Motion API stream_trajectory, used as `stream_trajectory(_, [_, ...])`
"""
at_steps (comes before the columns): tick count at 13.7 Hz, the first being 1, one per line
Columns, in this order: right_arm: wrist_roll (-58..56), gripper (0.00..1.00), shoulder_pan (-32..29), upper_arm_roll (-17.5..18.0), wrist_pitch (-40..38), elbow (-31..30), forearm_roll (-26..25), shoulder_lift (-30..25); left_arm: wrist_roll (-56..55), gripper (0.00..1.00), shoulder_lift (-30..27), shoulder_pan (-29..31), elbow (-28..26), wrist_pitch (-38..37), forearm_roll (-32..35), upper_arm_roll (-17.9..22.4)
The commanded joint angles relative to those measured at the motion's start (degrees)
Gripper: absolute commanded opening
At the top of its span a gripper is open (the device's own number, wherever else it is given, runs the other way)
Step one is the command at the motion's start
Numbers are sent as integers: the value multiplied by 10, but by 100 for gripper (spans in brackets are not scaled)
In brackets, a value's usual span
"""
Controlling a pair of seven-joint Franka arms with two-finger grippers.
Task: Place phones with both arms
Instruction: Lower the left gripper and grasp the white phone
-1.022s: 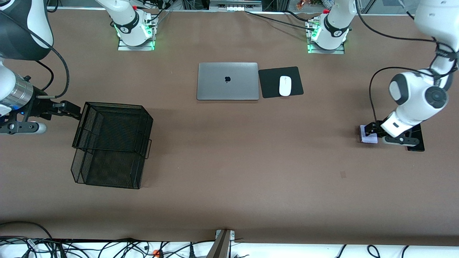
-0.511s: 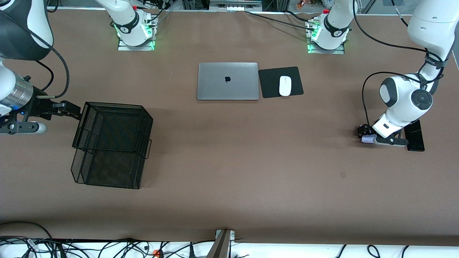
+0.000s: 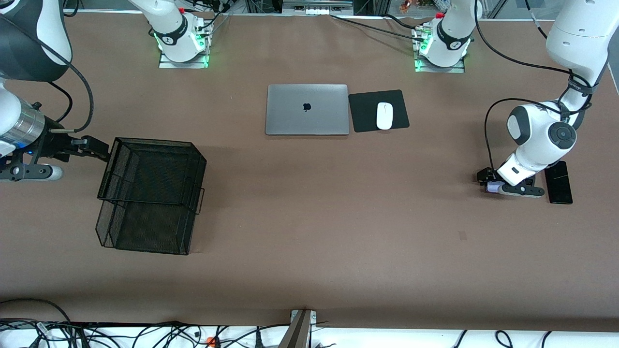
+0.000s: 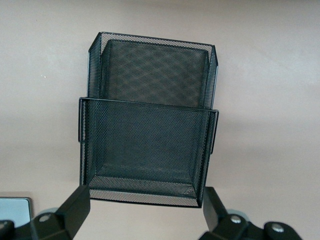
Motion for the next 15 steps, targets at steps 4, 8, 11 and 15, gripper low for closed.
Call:
stream_trajectory(4, [-10,100,-5,3,-6,-2,-1,-8,19,24,12,4,4,7,-12,-3])
stream_trajectory(8, [-10,100,-5,4,-6,-2,-1,-8,12,14,-1,-1,49,-80,-12,-3])
stream_trajectory(11, [-10,100,-5,3,-6,-2,-1,-8,-14,10,-13,-25,132,-224,-13,-3])
stream_trajectory(15, [-10,100,-5,3,-6,-2,-1,-8,-164,10,-6,-122,173,-249,-13,-3])
